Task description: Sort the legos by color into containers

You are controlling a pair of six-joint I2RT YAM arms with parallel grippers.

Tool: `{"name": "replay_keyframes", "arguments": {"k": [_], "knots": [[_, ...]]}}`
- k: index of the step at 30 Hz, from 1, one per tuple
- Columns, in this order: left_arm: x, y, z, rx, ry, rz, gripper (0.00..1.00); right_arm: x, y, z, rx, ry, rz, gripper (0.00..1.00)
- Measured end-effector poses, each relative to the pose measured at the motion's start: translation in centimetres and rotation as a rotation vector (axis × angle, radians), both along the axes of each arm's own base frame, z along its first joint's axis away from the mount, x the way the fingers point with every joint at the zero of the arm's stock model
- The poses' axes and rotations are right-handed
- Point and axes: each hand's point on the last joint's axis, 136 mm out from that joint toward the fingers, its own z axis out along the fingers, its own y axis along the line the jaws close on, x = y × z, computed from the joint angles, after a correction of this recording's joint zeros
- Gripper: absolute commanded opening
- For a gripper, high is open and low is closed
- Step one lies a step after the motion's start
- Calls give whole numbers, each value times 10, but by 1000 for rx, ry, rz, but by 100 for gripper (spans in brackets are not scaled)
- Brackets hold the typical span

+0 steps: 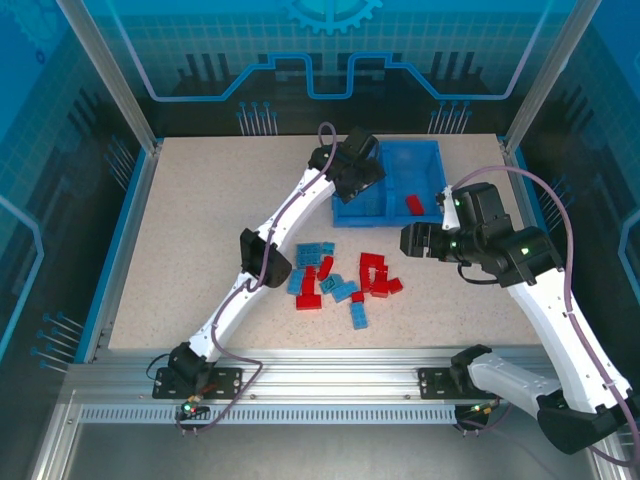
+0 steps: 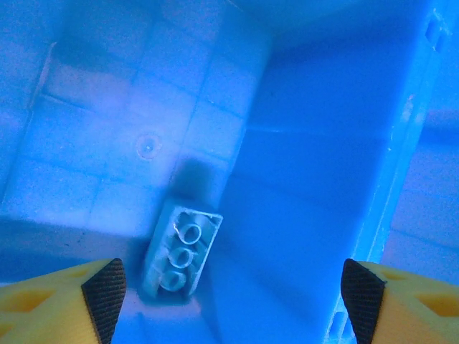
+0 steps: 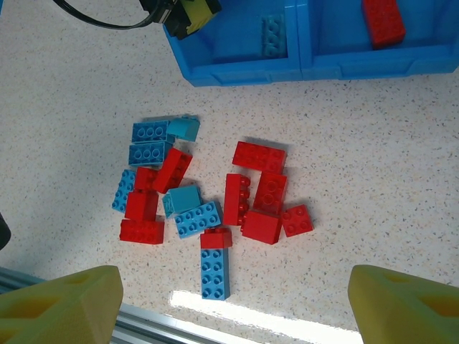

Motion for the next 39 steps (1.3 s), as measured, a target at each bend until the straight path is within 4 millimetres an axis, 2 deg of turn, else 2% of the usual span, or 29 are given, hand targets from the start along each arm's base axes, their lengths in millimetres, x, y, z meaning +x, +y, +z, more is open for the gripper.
{"name": "replay_keyframes", "arguments": {"k": [3,6,8,11,13,15,18,21,24,26,31,35,39], "knots": [[1,-1,6,29,-40,-57,84,0,-1,-1,-6,-1,-5,85],[1,-3,32,62,-125,-153,85,0,-3,-6,-18,8,-5,85],[-4,-4,64,98,-213,-238,86,-1,-3,-11,-25,18,-2,85],[-19,-2,127,166,-369,-370,87,-2,-2,-19,-32,38,4,85],[-37,6,171,223,-471,-462,91,-2,0,-27,-29,61,13,85],[-56,16,206,281,-551,-547,96,-1,4,-37,-25,93,29,85],[-80,38,243,351,-619,-625,99,0,14,-52,-15,150,64,86],[-97,63,263,419,-639,-665,99,3,30,-64,-4,200,114,86],[-111,82,266,487,-611,-702,99,2,53,-78,-9,246,185,87],[-121,93,257,537,-558,-728,99,2,69,-89,-17,278,226,86],[-153,124,214,637,-375,-789,99,12,102,-116,-16,345,260,76],[-188,150,176,658,-297,-820,99,25,127,-139,-20,391,264,69],[-218,167,161,624,-335,-803,99,38,155,-159,-53,424,283,66]]}}
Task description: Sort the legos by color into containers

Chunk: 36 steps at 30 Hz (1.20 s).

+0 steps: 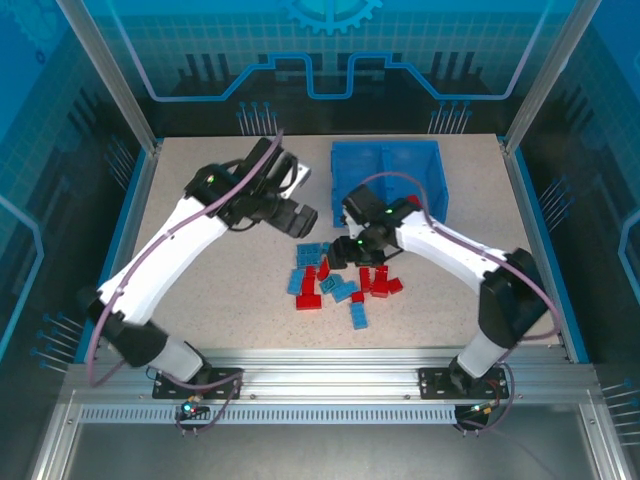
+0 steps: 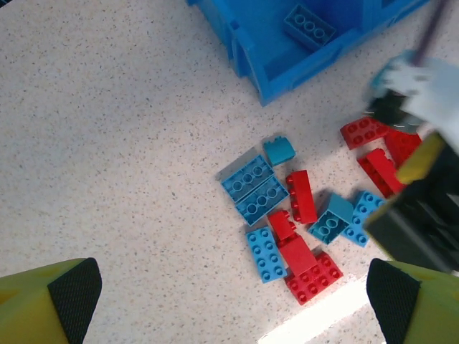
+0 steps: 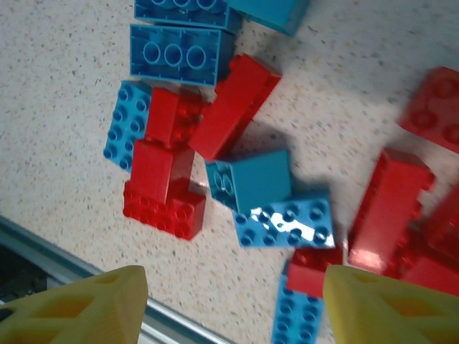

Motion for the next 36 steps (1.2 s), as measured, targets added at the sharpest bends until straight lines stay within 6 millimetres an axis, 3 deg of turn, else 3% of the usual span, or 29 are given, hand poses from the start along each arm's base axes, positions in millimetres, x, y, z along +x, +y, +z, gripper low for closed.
{"name": "replay_keyframes", "arguments": {"k": [8,15,21,27,31,36], "knots": [[-35,17,-36,-86,-65,-21,99,23,33,-43,-70,33,23,69],[-34,15,-38,-128,-114,-27,99,31,32,-76,-152,62,6,56],[-31,12,-40,-146,-135,-30,99,36,34,-79,-160,53,-2,55],[-28,9,-39,-161,-150,-32,99,41,33,-88,-173,66,-6,65],[-28,8,-42,-170,-142,-24,99,44,33,-98,-192,83,-2,55],[-28,7,-46,-186,-141,-14,99,46,30,-98,-198,83,-10,43]]}}
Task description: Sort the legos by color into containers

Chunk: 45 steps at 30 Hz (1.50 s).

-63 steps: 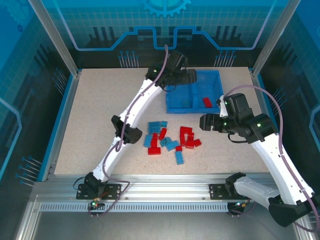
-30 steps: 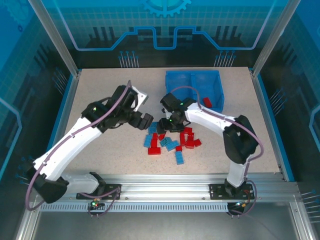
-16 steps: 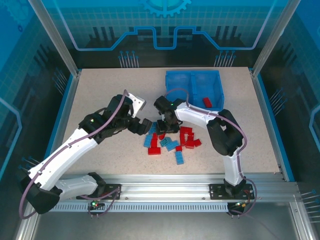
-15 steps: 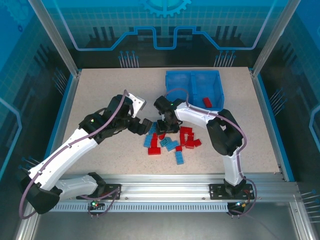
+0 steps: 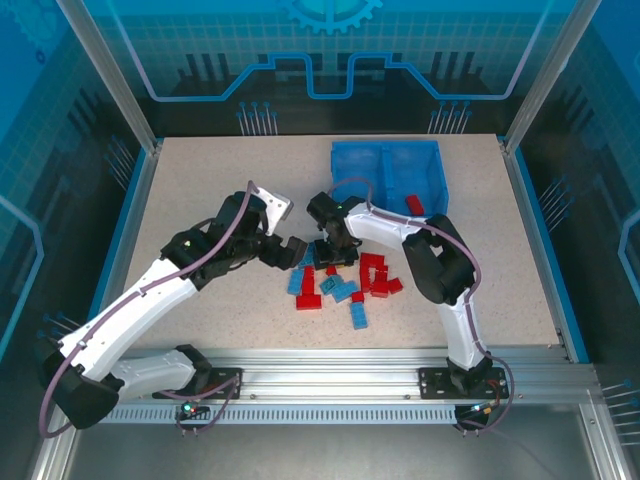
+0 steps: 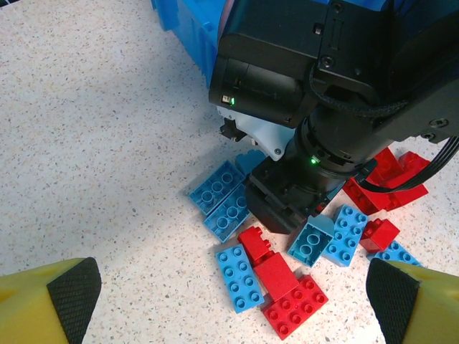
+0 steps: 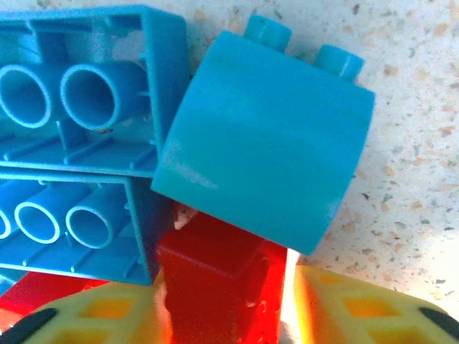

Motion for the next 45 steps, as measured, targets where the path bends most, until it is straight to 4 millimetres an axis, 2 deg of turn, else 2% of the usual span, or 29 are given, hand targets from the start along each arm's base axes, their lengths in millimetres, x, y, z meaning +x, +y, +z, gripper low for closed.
{"name": "replay_keyframes", "arguments": {"k": [6,9,13,16,19,21,23,26,28,30,33,36,39,42,45], "knots": [[-2,2,-5,-12,10,14,99,4,-4,1,1,-3,-7,26],[-3,2,-6,-16,9,13,99,9,-9,10,10,-20,-13,18],[-6,-3,-8,-44,4,-11,99,16,-17,43,47,-85,-13,14],[-12,-10,-12,-88,3,-53,99,21,-29,86,87,-176,-14,15],[-16,-18,-14,-132,-4,-94,99,27,-53,135,112,-295,-31,16],[-17,-22,-15,-157,-10,-111,99,36,-80,168,114,-388,-63,16],[-17,-26,-14,-184,-12,-110,99,49,-114,192,93,-472,-112,16],[-14,-29,-11,-232,-14,-89,99,72,-169,207,28,-541,-200,16],[-12,-31,-10,-259,-11,-70,99,90,-202,204,-16,-544,-254,16],[-10,-32,-10,-277,-2,-47,99,113,-227,193,-53,-522,-295,16],[-8,-30,-12,-293,14,-7,99,145,-245,164,-79,-467,-329,16],[-6,-27,-13,-309,24,38,99,165,-246,127,-90,-398,-330,18],[-4,-24,-15,-325,47,88,99,176,-242,99,-96,-344,-321,20],[-3,-19,-26,-332,99,155,99,183,-240,84,-103,-310,-318,28],[-4,-15,-42,-332,169,235,99,186,-238,82,-94,-298,-322,34]]}}
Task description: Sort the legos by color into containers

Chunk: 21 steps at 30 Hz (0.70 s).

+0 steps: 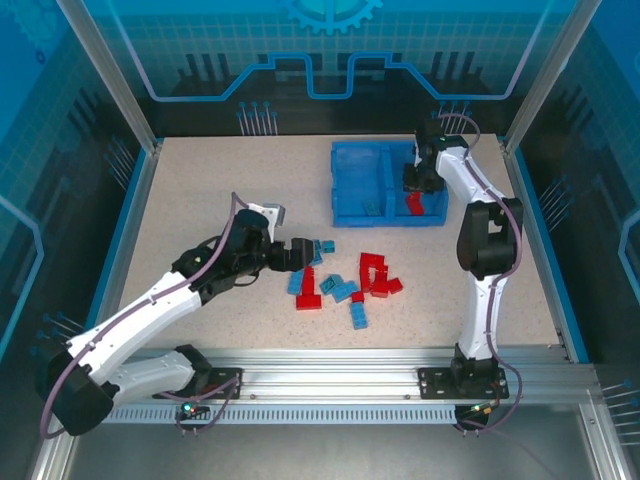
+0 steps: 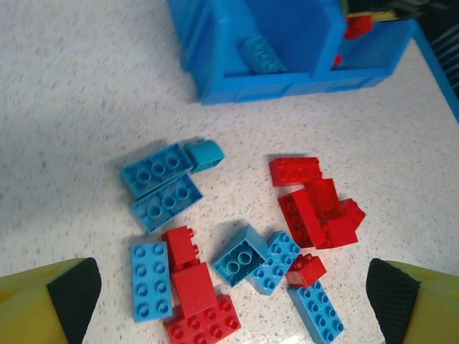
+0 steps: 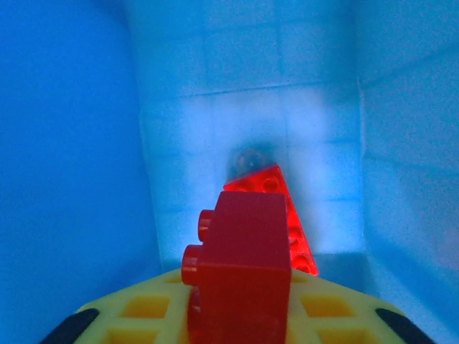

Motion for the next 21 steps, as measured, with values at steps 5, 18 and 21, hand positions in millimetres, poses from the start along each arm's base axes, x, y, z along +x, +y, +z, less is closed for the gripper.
{"name": "replay_keyframes", "arguments": {"k": [5,18,21], "knots": [[-2,6,-24,-3,123,101,99,4,2,13,12,-17,3,37],[6,2,-52,18,255,187,98,-33,8,81,96,-83,3,47],[16,-5,-57,32,277,193,98,-65,17,123,176,-151,28,54]]}}
